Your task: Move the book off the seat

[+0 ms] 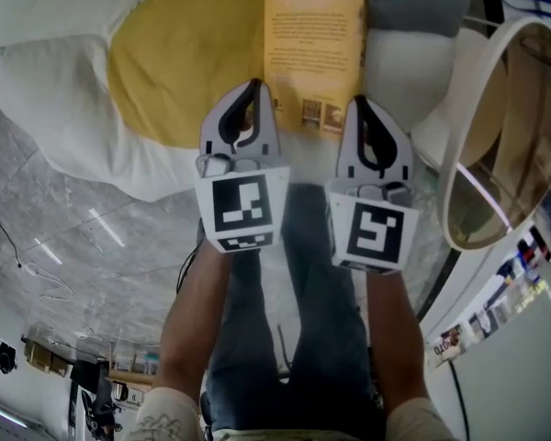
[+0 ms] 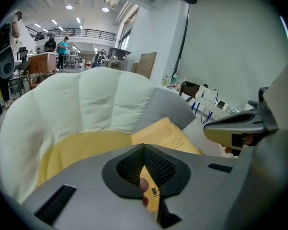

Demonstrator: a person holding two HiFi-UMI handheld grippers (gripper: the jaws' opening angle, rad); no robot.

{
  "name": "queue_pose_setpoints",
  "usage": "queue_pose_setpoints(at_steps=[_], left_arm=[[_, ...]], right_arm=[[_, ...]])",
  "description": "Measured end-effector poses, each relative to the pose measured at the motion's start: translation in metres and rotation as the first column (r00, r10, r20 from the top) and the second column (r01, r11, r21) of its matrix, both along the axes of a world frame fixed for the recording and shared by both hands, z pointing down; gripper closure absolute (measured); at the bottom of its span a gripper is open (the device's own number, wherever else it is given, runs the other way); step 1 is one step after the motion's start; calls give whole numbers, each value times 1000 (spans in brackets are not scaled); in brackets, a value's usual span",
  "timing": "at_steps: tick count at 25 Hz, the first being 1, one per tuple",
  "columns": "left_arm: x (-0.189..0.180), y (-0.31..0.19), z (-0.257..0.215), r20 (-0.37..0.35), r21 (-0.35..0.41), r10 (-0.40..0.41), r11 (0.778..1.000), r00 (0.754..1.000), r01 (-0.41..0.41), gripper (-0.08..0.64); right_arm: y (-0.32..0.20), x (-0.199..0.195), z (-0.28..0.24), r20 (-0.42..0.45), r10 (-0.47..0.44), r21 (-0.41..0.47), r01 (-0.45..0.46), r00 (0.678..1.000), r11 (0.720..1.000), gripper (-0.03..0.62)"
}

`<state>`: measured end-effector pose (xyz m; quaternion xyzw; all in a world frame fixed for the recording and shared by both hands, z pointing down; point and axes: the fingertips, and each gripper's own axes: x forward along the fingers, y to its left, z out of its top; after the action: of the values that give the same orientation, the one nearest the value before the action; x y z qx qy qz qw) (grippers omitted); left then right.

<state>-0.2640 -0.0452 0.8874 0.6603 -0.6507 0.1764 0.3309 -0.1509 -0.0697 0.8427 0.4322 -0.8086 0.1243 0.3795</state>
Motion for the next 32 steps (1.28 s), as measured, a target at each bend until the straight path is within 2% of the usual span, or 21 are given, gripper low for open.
queue_pose_setpoints(at_steps=[3, 8, 12, 13, 14, 22, 26, 32], left_arm=[[0, 3, 22, 6, -39, -13, 999, 1000, 13, 557], [4, 6, 46, -36, -97, -16, 995, 999, 13, 555], [9, 3, 63, -96, -152, 5, 988, 995, -20, 487], [10, 3, 67, -112, -163, 8, 986, 994, -26, 465], [11, 2, 70, -127, -174, 9, 984, 992, -31, 454], [30, 3, 96, -268, -255, 30, 962, 963, -101, 343], [32, 5, 104, -341, -276, 8, 955, 940, -108, 314], [36, 5, 112, -507, -299, -19, 942, 861, -155, 295]], right_arm=[[0, 3, 14, -6, 13, -8, -14, 1000, 1000, 591], [-2, 9, 28, -30, 43, -6, -43, 999, 999, 591], [-5, 9, 34, -21, 61, -24, -62, 998, 998, 589], [-4, 7, 36, -13, 58, -42, -59, 998, 997, 551], [-3, 5, 38, -4, 54, -60, -54, 999, 997, 475], [1, 7, 56, -30, 53, -134, -56, 998, 989, 442], [-1, 8, 60, -39, 55, -133, -60, 998, 989, 442], [-2, 14, 73, -68, 70, -157, -80, 995, 984, 417]])
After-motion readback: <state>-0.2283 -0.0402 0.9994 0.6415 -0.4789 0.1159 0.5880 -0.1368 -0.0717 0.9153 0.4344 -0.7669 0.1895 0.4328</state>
